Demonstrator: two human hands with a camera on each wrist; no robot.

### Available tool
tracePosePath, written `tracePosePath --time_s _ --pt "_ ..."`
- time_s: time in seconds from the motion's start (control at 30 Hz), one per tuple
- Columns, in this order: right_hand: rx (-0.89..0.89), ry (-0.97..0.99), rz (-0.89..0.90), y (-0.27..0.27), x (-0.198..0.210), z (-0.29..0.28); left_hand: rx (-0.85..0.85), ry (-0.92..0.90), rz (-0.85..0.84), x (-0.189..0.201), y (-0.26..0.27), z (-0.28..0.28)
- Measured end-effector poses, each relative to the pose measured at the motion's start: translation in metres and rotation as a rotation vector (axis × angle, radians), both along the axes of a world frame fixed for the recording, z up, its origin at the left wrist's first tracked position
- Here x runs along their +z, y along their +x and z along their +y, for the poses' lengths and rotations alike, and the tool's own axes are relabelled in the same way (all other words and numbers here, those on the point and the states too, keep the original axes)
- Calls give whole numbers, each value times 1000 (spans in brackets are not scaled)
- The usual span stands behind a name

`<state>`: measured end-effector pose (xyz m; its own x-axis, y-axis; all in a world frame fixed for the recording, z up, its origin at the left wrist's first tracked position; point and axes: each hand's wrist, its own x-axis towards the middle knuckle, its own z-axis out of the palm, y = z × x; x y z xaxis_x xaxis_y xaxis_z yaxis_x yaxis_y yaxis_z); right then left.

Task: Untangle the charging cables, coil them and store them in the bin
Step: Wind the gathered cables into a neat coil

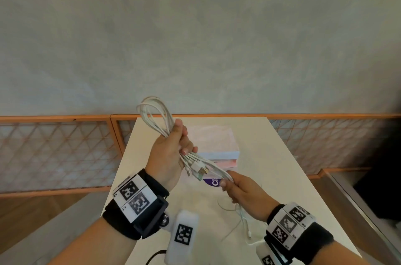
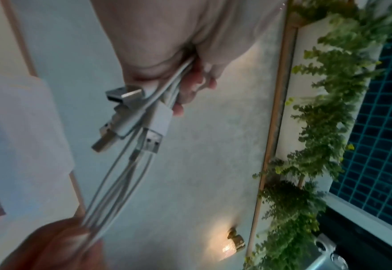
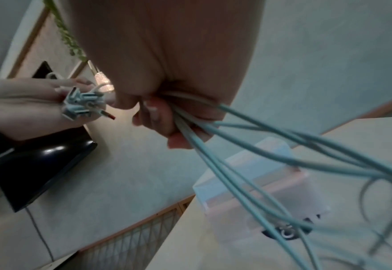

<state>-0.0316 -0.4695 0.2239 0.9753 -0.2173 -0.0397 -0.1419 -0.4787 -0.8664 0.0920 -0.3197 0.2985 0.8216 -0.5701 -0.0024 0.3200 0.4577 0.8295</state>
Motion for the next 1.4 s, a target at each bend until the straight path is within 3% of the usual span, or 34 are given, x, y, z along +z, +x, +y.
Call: tracePosePath --time_s 0.2,0.3,0.4,0.5,0.6,0.67,0.8,1.0,1.2,1.4 --pt "-62 -251 -36 -18 -20 -23 185 -96 87 0 25 4" --pt "-8 -437 43 -16 -20 -21 253 -90 85 -4 26 0" --pt "147 -600 193 -11 -10 -11 340 27 27 -13 25 -7" --pt "310 -699 249 -7 8 5 381 236 -179 -25 21 -12" --pt "396 -680 189 1 32 17 317 375 -467 -34 12 -14" --pt "397 -647 101 9 48 20 235 443 -571 -39 7 -15" --pt "280 -562 -6 24 72 17 1 450 -510 -58 5 -15" --pt "190 -410 -45 34 75 17 -263 373 -436 -48 -9 -13" --pt "137 -324 -70 38 69 12 -371 408 -626 -53 -12 -8" --pt "105 -260 -46 38 77 14 -275 551 -656 -56 -16 -6"
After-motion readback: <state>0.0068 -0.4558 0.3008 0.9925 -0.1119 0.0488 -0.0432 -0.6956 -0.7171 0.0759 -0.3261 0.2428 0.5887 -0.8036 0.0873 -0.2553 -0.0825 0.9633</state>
